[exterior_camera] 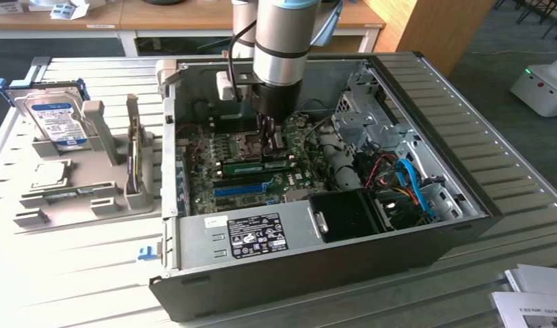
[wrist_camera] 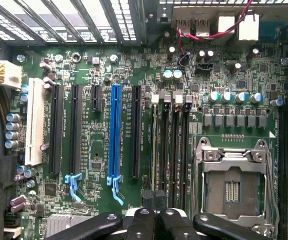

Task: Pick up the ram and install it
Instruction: 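Press down the ram until it locks into place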

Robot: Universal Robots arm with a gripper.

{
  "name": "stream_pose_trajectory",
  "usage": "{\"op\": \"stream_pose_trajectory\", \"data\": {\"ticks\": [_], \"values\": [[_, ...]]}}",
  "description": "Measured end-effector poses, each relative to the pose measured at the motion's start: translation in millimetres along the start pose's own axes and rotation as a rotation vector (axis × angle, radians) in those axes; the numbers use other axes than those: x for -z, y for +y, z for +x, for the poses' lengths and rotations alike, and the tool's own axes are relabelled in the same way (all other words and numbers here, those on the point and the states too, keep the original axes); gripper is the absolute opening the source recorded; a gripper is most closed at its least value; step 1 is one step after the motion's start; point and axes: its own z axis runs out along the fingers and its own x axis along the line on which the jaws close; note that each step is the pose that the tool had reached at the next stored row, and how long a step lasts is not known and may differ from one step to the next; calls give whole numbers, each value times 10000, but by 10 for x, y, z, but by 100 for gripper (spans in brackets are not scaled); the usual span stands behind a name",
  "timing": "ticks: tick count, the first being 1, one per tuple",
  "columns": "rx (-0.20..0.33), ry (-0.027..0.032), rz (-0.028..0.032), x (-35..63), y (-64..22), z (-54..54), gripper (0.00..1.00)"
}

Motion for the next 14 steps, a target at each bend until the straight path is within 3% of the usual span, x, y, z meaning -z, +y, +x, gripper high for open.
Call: {"op": "stream_pose_trajectory", "data": {"ticks": [9,14], "values": [[-1,1,4,-4,98,-1,10],[1,0,9,-4,102,0,10]]}}
